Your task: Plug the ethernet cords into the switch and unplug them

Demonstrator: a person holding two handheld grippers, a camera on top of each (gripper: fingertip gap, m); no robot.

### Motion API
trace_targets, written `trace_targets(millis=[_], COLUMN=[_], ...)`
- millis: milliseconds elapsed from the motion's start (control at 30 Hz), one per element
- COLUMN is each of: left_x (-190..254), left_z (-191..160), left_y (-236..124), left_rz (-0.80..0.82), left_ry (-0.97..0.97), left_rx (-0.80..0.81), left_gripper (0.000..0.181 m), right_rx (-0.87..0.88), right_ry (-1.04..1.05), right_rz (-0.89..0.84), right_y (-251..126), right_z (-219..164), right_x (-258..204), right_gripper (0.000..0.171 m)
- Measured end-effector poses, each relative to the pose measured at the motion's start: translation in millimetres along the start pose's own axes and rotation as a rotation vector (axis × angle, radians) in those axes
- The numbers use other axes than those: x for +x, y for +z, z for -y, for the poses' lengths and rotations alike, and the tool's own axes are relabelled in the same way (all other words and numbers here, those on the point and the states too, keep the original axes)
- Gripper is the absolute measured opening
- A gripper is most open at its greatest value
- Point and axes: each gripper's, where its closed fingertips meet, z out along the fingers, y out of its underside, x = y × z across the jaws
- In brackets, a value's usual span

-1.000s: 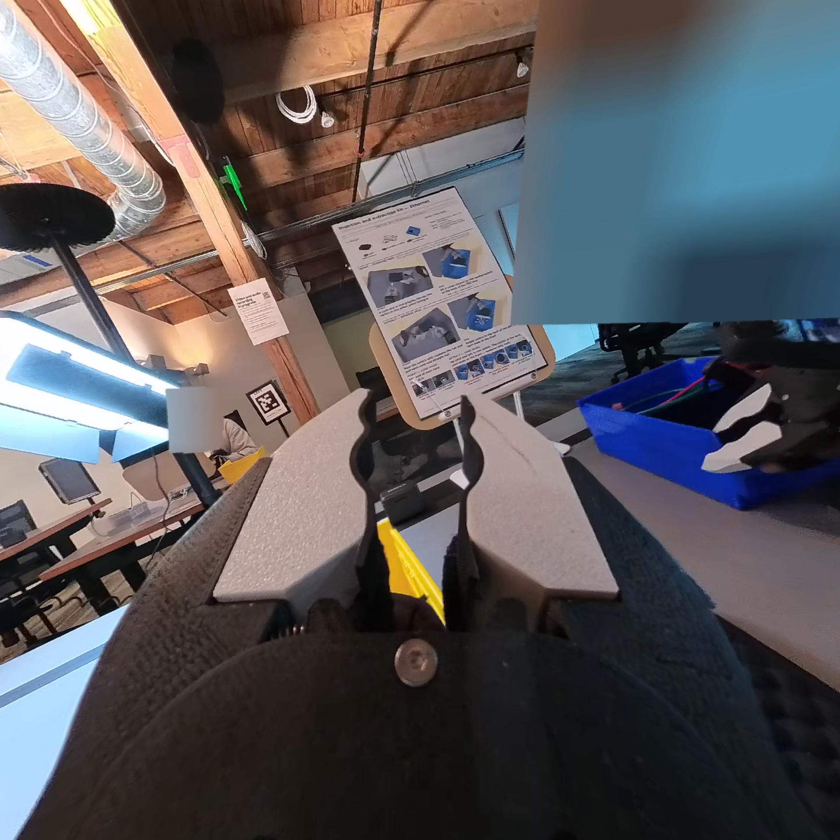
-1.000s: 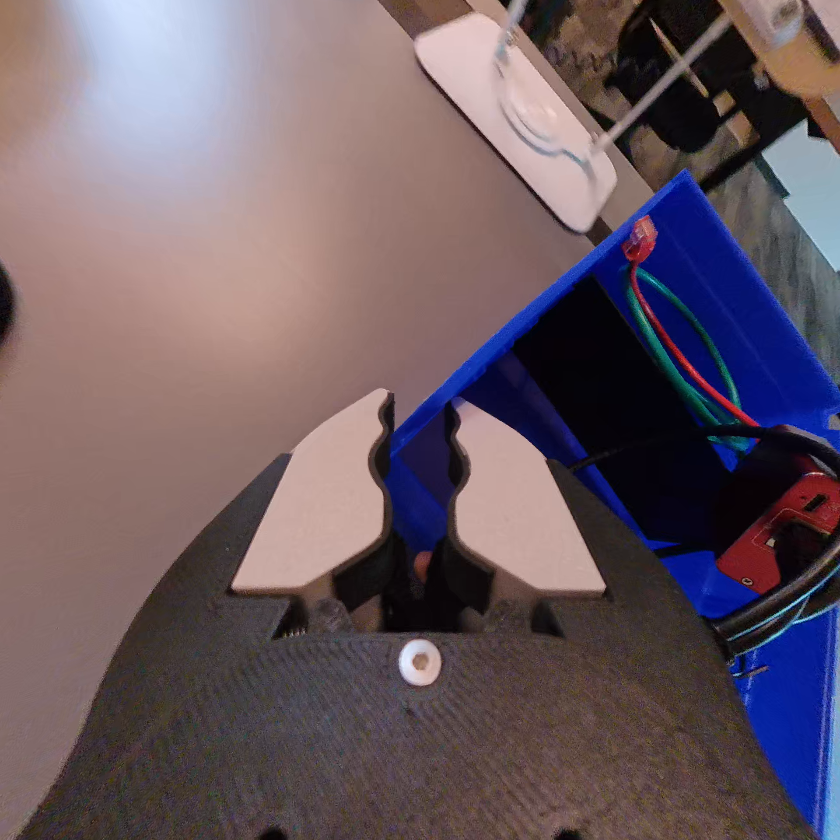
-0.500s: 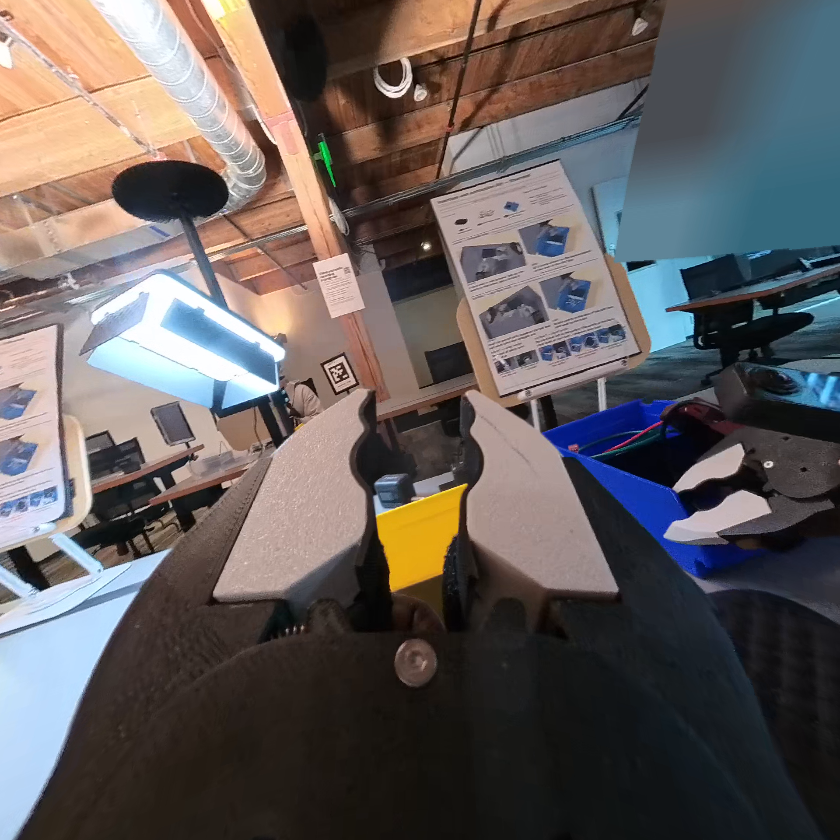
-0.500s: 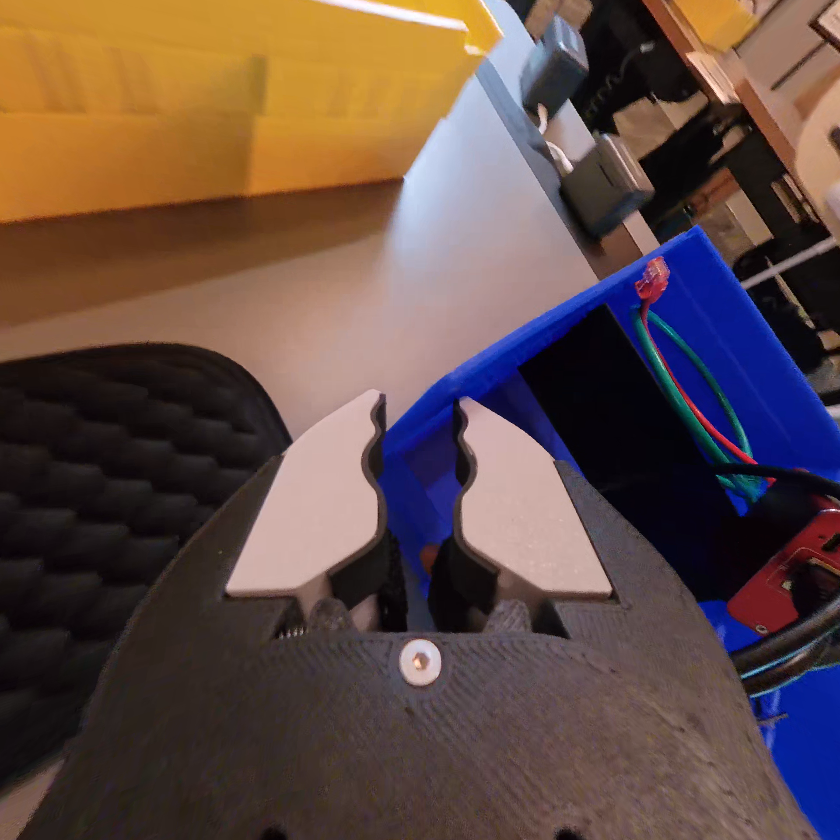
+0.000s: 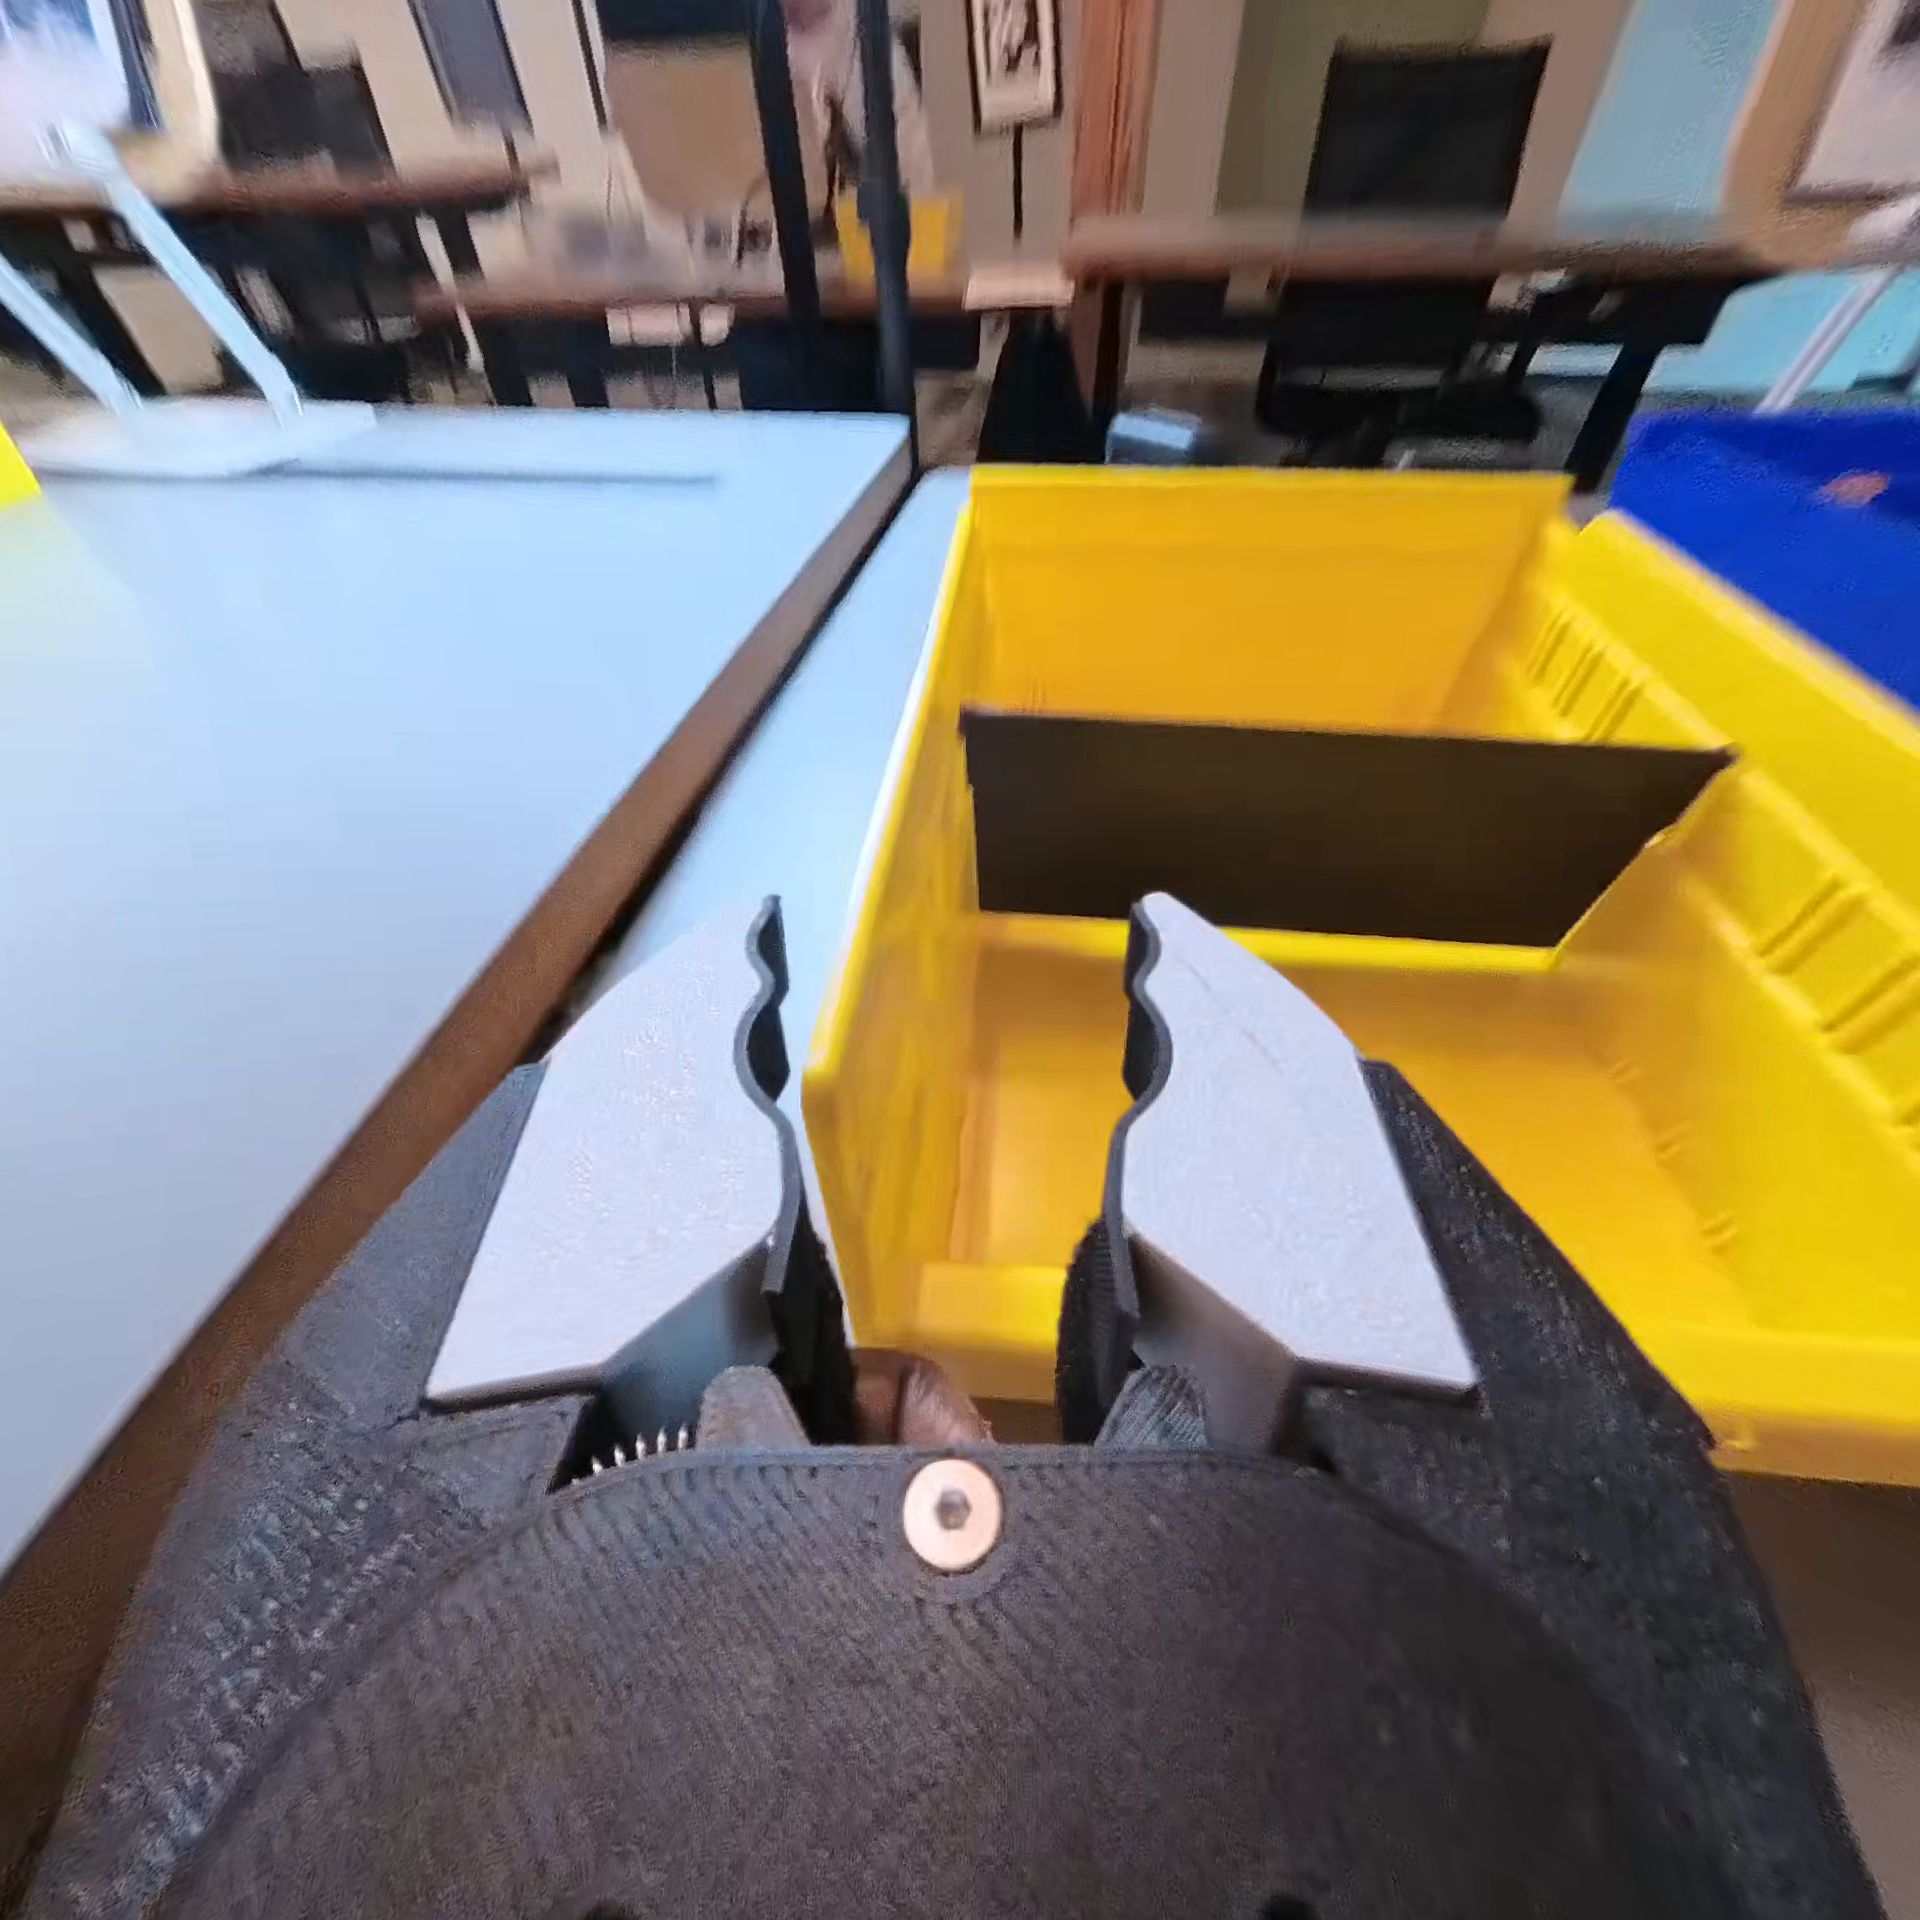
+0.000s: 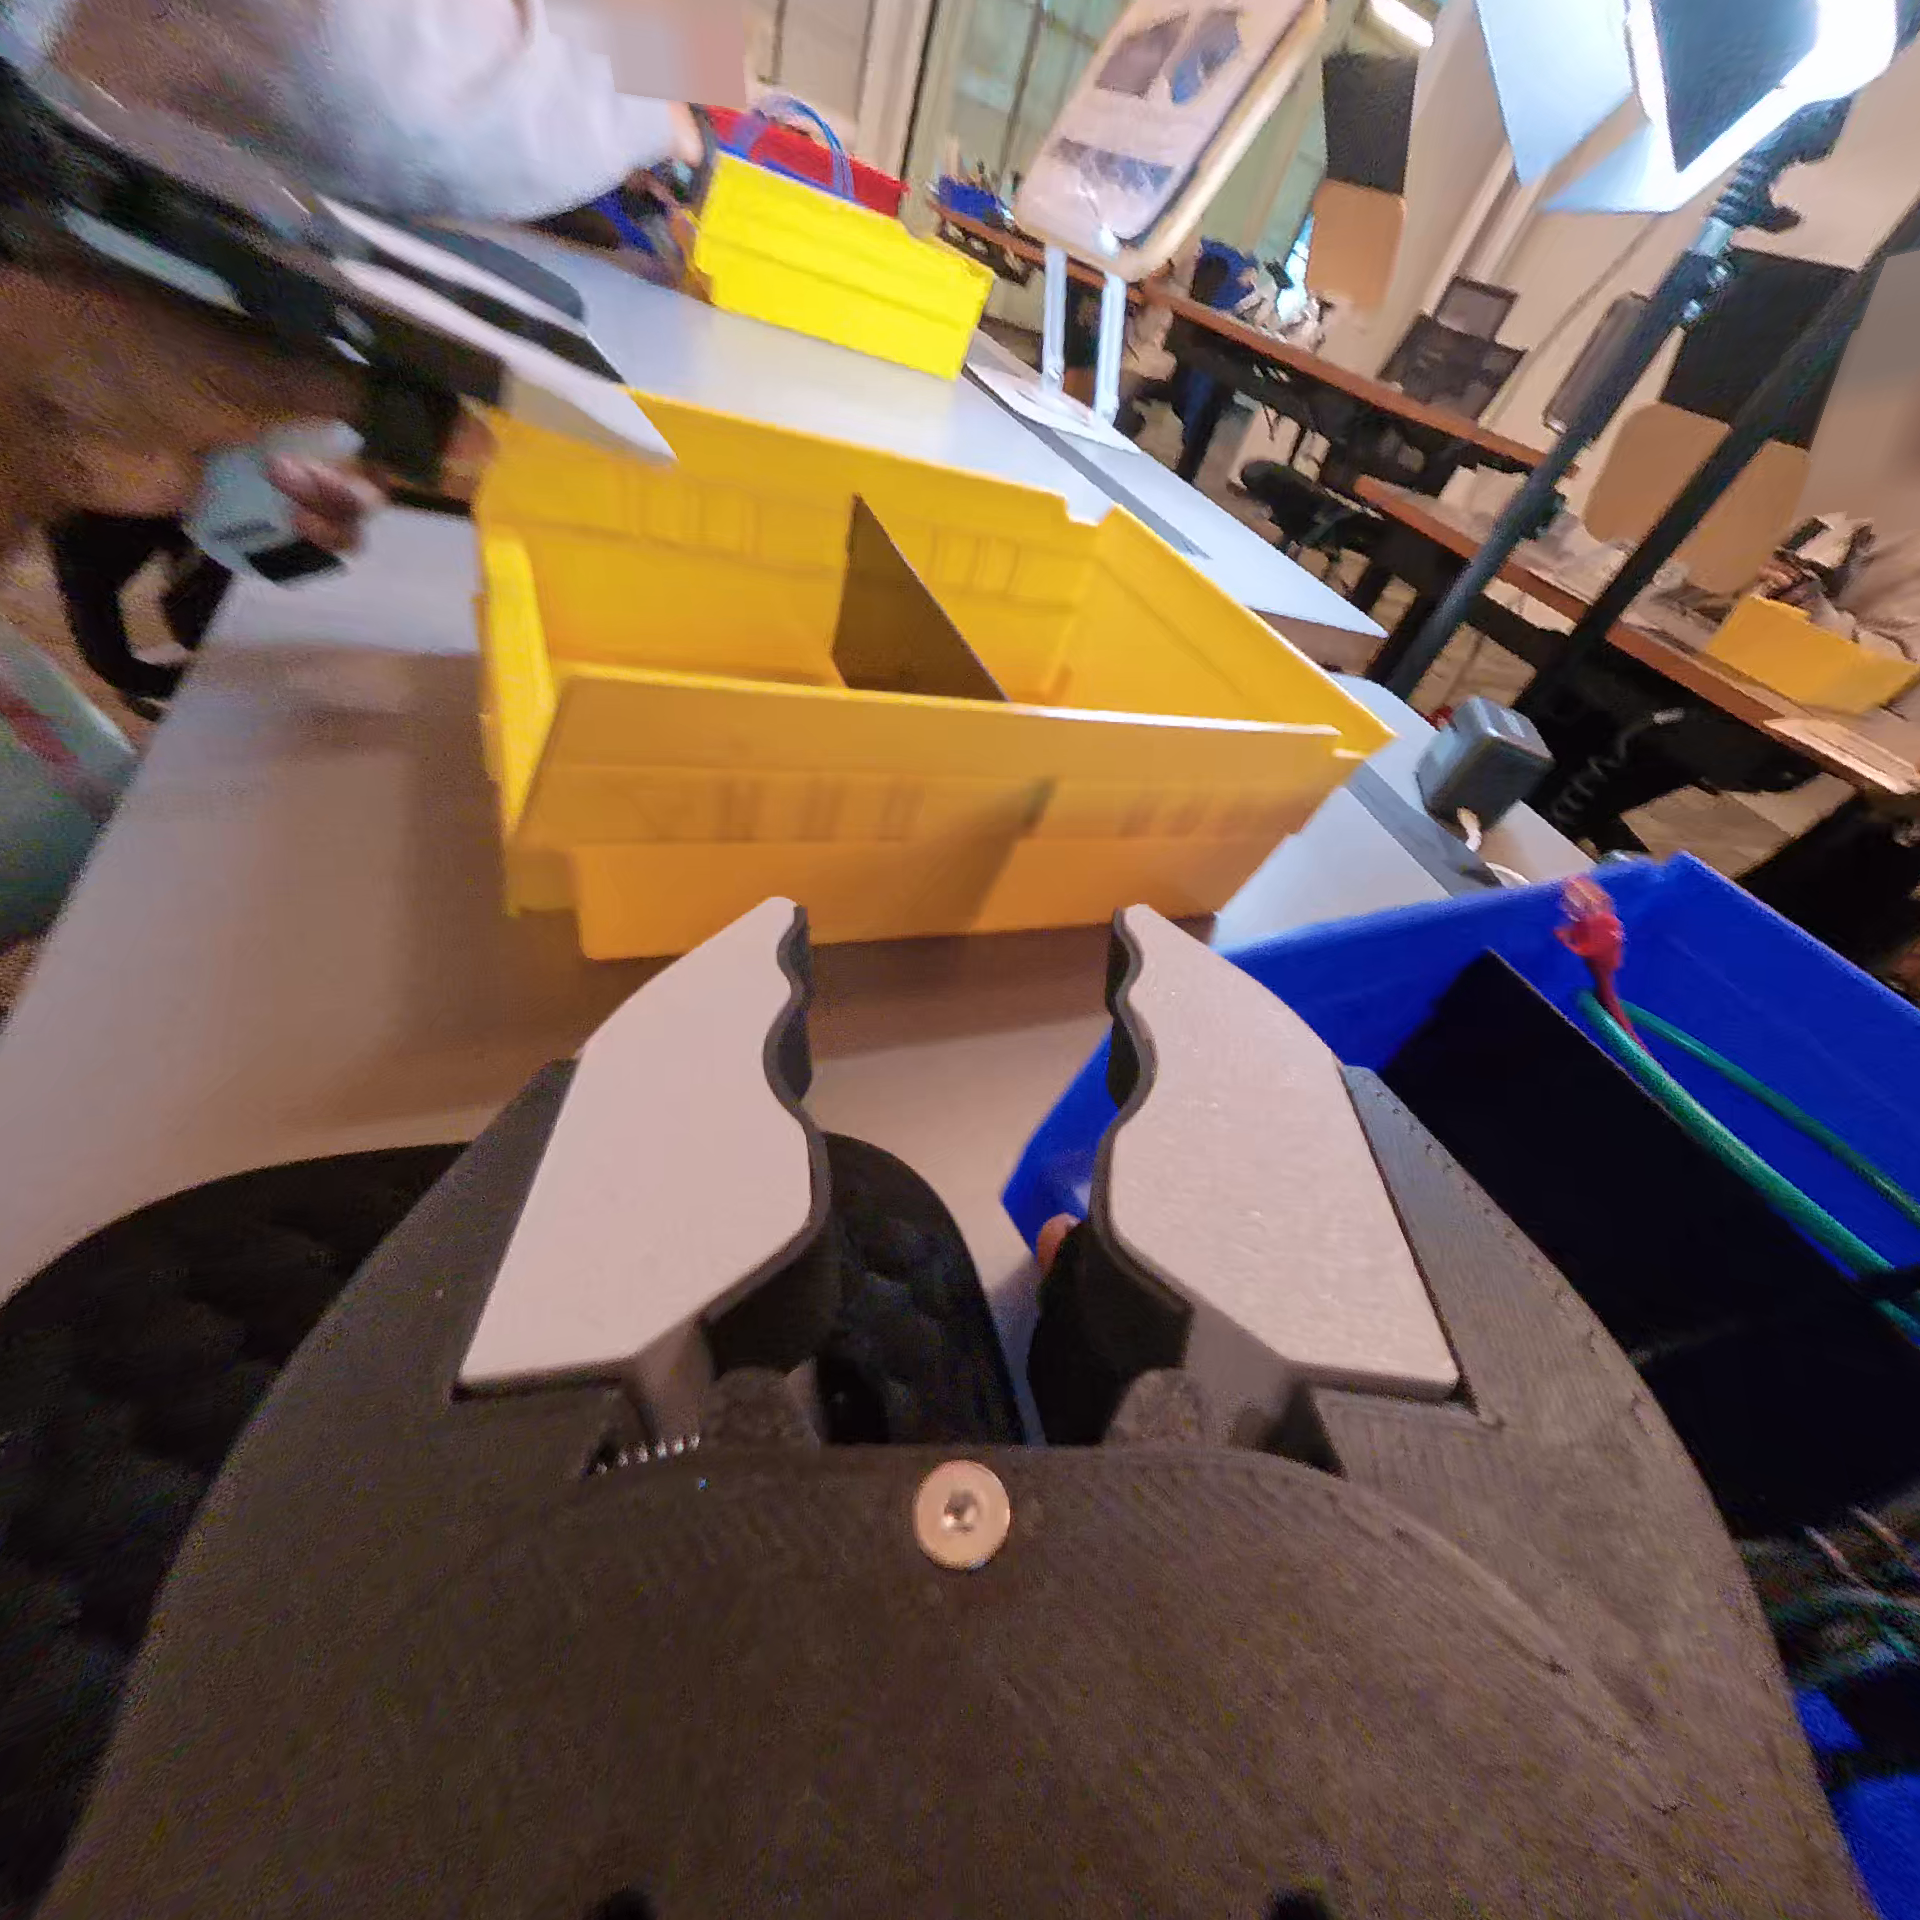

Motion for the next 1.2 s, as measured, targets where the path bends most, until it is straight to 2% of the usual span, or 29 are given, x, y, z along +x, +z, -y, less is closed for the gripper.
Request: trace_targets(millis=[67, 100, 133, 200, 267, 333, 400, 433, 500, 567, 600, 633, 733, 800, 900, 1033, 1200], left_x=[-2, -6, 3, 15, 12, 11, 16, 19, 24, 26, 29, 33, 38, 43, 57, 104, 191], left_z=[-16, -20, -24, -26, -21, -21, -30, -35, -39, -33, -27, -18, 13, 36, 79, 131, 155], left_y=[6, 3, -2, -14, -20, -16, -6, 0, 8, 9, 9, 8, -3, -14, -37, -67, -82], left_rz=[0.027, 0.059, 0.002, -0.074, -0.042, -0.027, -0.058, -0.073, -0.069, -0.031, -0.021, -0.008, 0.081, 0.119, 0.141, 0.081, -0.099], left_ry=[0.000, 0.000, -0.006, -0.037, 0.009, 0.032, 0.016, 0.012, 0.018, 0.034, 0.069, 0.107, 0.216, 0.252, 0.248, 0.169, 0.039], left_rx=[-0.065, -0.107, -0.170, -0.264, -0.264, -0.243, -0.252, -0.258, -0.252, -0.231, -0.217, -0.182, -0.091, -0.011, 0.199, 0.510, 0.736], left_gripper=[0.046, 0.016, 0.009, 0.018, 0.027, 0.047, 0.049, 0.043, 0.013, 0.005, 0.005, 0.005, 0.005, 0.005, 0.005, 0.006, 0.006], right_rx=[0.002, -0.007, -0.018, -0.032, -0.044, -0.060, -0.069, -0.081, -0.142, -0.201, -0.217, -0.228, -0.214, -0.145, -0.012, 0.138, 0.203], right_ry=[-0.003, -0.009, -0.015, -0.009, 0.024, 0.068, 0.131, 0.162, 0.190, 0.189, 0.187, 0.187, 0.144, 0.065, -0.073, -0.264, -0.426], right_rz=[0.033, 0.049, 0.065, 0.092, 0.106, 0.106, 0.098, 0.090, 0.069, 0.060, 0.050, 0.027, -0.031, -0.095, -0.213, -0.436, -0.668], right_y=[4, 7, 9, 14, 17, 21, 26, 29, 37, 44, 46, 47, 45, 39, 17, -43, -144], right_z=[1, -1, -3, -5, -5, -3, 0, 0, -7, -15, -17, -19, -20, -7, 27, 72, 93], right_x=[-11, -16, -21, -29, -35, -38, -40, -41, -41, -41, -40, -37, -27, -20, -5, 24, 49], right_gripper=[0.055, 0.056, 0.056, 0.058, 0.060, 0.064, 0.068, 0.068, 0.068, 0.063, 0.052, 0.044, 0.035, 0.032, 0.030, 0.025, 0.021])
